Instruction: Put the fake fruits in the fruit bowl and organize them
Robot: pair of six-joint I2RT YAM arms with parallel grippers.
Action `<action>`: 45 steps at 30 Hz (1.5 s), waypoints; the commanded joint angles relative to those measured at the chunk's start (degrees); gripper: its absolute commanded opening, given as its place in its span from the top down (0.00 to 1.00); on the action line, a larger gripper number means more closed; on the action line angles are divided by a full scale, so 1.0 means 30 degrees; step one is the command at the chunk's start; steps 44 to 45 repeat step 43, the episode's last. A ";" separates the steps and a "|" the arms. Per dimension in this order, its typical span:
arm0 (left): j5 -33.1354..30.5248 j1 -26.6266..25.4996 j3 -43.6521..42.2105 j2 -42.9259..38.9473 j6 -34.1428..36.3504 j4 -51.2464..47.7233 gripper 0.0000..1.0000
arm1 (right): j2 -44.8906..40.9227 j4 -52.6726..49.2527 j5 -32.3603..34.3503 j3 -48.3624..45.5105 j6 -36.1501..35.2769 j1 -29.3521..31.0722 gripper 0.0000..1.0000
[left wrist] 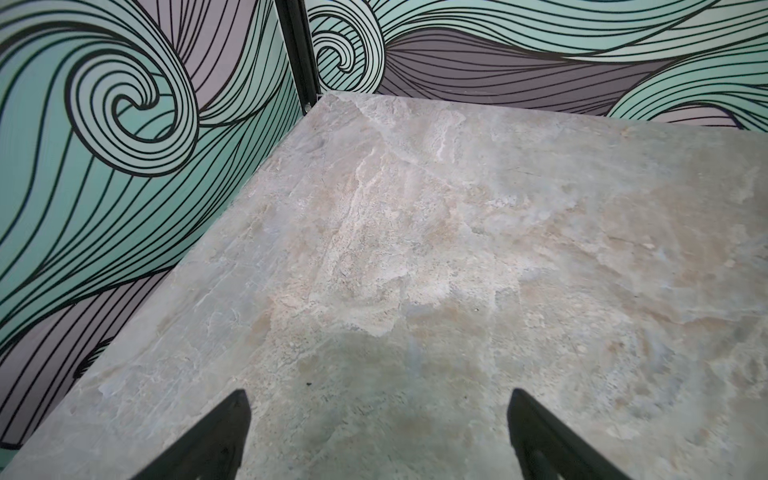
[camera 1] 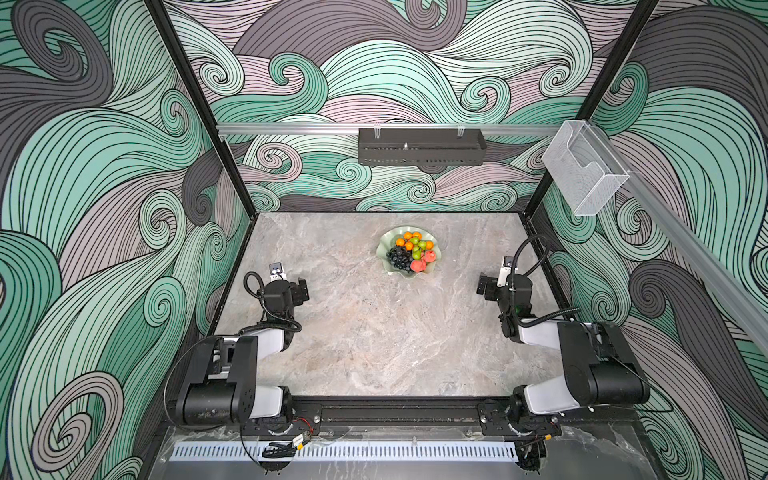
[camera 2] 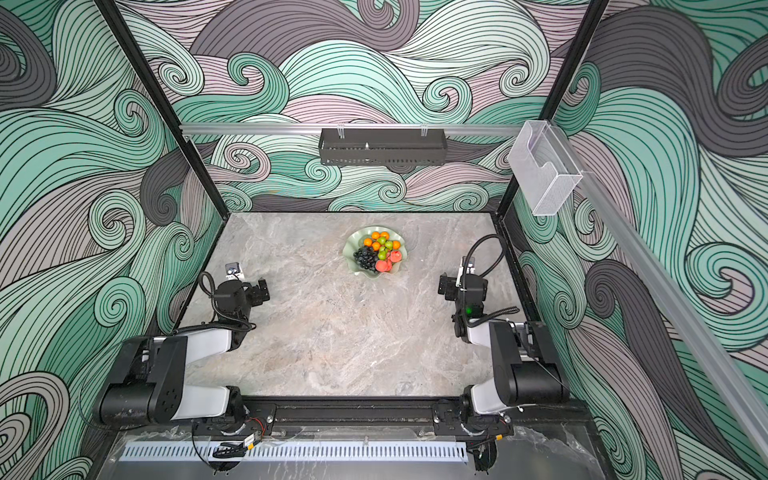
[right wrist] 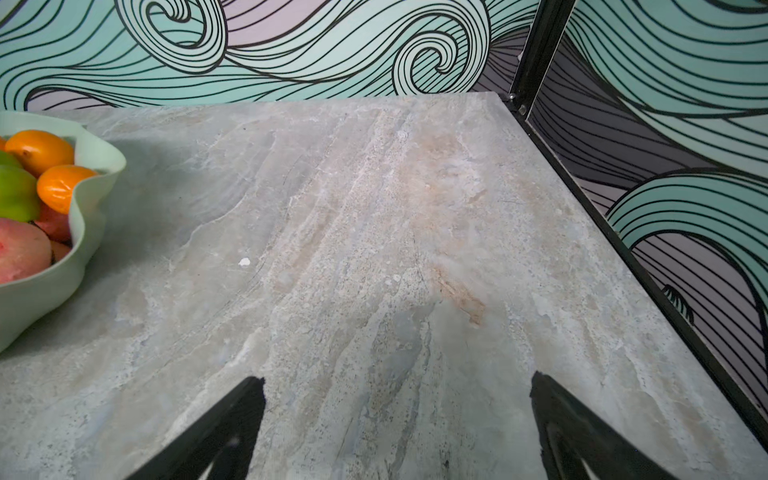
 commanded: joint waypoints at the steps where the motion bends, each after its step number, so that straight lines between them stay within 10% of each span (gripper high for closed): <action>1: 0.1669 0.0736 0.0579 0.1515 -0.0975 0.1965 0.01 | 0.0672 0.2955 -0.0522 -0.0502 -0.0087 -0.0037 0.00; 45: 0.3302 0.0484 0.2170 0.2153 0.0354 -0.0299 0.01 | 0.0791 0.2083 -0.0281 0.0030 -0.0355 0.0232 0.00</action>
